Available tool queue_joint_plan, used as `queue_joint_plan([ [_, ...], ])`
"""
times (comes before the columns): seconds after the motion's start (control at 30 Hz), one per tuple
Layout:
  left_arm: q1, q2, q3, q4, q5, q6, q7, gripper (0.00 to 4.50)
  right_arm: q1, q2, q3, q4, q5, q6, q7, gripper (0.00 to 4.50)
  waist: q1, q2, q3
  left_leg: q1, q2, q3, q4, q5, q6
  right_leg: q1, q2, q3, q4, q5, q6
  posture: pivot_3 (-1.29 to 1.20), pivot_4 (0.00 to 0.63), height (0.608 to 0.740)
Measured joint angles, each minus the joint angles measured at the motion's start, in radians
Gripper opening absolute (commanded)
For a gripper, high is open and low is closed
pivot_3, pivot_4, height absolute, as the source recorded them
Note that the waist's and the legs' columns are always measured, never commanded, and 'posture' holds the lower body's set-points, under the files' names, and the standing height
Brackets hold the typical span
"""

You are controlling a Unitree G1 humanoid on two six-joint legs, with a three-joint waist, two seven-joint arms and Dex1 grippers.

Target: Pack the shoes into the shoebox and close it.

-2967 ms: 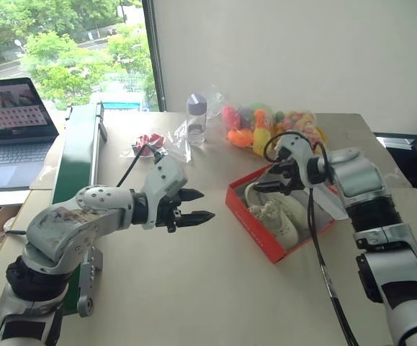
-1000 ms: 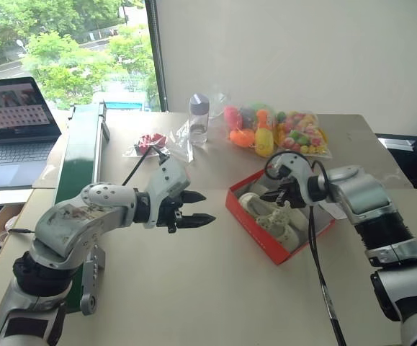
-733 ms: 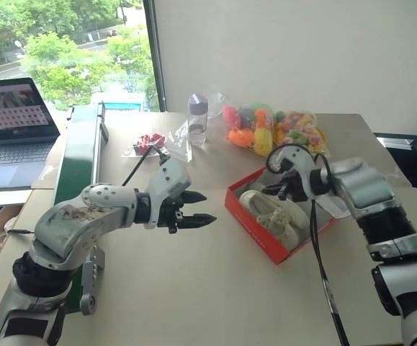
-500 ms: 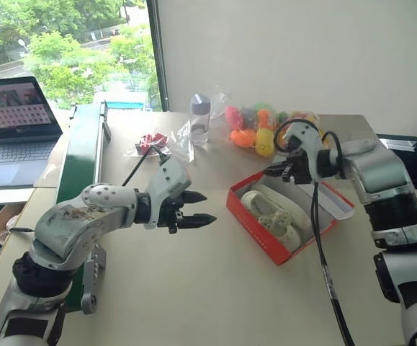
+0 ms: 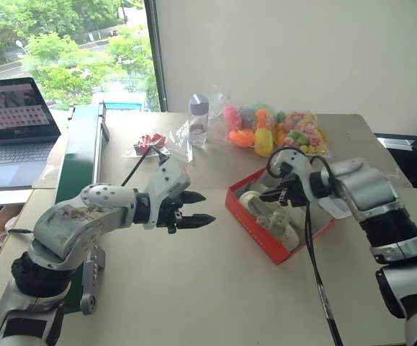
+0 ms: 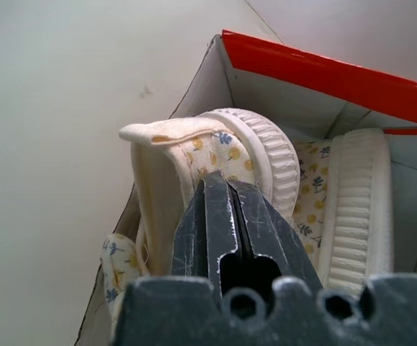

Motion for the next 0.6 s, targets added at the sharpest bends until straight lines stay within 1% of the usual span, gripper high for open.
queue_joint_plan([
  [0.13, 0.0, 0.005, 0.0, -0.001, 0.0, 0.001, 0.0, 2.94, 0.02, 0.01, 0.036, -0.013, -0.008, 0.0, 0.008, 0.01, -0.001, 0.0, 0.0, 0.0, 0.0, 0.0, 0.0, 0.0, 0.0, 0.0, 0.0, 0.0, 0.001, 0.0, 0.0, 0.0, 0.15, 0.74],
  [0.2, 0.0, 0.006, 0.0, -0.002, 0.0, 0.004, 0.001, 2.94, 0.019, 0.034, 0.05, -0.008, -0.021, -0.008, 0.003, 0.01, -0.002, 0.0, 0.0, 0.001, 0.0, 0.0, 0.0, 0.0, 0.0, 0.0, 0.0, 0.0, 0.001, 0.0, 0.0, 0.0, 0.15, 0.74],
  [0.33, 0.009, 0.008, 0.005, -0.016, -0.001, 0.015, 0.015, 2.94, 0.0, 0.102, 0.101, 0.067, -0.084, -0.059, -0.024, 0.01, -0.001, 0.0, 0.0, 0.002, 0.0, 0.0, 0.0, 0.0, -0.001, 0.0, 0.0, 0.0, 0.002, 0.0, 0.0, 0.0, 0.15, 0.74],
  [0.4, 0.013, 0.008, 0.006, -0.023, -0.003, 0.016, 0.02, 2.94, -0.011, 0.116, 0.113, 0.093, -0.098, -0.072, -0.03, 0.01, -0.002, 0.0, 0.0, 0.002, 0.0, 0.0, 0.0, 0.0, -0.001, 0.0, 0.0, 0.0, 0.003, 0.0, 0.0, 0.0, 0.15, 0.74],
  [0.6, 0.036, 0.015, 0.036, -0.05, -0.025, 0.047, 0.044, 2.94, -0.092, 0.244, 0.184, 0.367, -0.237, -0.267, -0.103, 0.01, -0.008, -0.002, -0.001, 0.007, 0.0, 0.0, 0.0, 0.002, -0.004, 0.003, 0.001, 0.002, 0.008, -0.003, -0.004, 0.0, 0.15, 0.74],
])
